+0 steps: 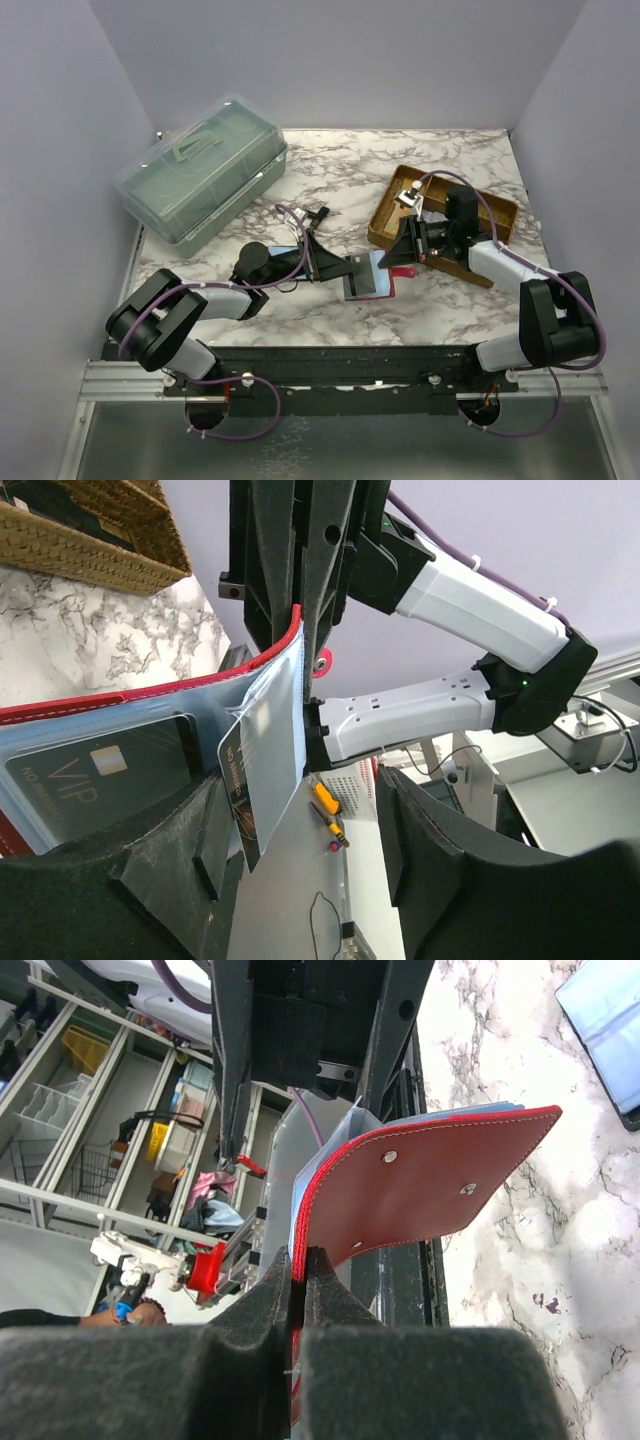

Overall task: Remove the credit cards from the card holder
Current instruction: Remove the credit card from the card holder.

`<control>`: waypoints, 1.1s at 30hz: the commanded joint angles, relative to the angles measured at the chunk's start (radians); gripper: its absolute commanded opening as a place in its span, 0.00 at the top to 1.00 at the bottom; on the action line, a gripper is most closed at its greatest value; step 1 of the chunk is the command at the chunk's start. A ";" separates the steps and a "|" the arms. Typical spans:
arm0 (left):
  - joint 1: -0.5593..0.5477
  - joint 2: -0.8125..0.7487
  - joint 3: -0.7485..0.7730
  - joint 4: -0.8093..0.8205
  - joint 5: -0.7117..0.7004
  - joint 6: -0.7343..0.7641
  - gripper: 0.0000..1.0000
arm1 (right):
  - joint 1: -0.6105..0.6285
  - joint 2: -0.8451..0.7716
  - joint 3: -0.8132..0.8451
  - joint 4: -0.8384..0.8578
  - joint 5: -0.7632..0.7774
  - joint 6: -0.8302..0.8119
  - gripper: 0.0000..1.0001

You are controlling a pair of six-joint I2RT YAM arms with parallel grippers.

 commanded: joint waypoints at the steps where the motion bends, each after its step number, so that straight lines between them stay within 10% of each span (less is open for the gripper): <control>1: -0.006 -0.040 -0.010 -0.039 0.015 0.030 0.38 | -0.001 0.021 0.000 0.057 -0.114 0.034 1.00; 9: -0.026 -0.001 0.010 -0.040 -0.002 0.032 0.46 | -0.002 0.022 0.005 0.070 -0.125 0.056 1.00; 16: -0.024 0.000 0.000 -0.038 -0.014 0.037 1.00 | -0.001 0.015 -0.005 0.080 -0.118 0.062 1.00; 33: 0.011 -0.116 -0.157 -0.006 -0.034 0.020 0.93 | -0.001 0.028 -0.014 0.089 -0.115 0.065 1.00</control>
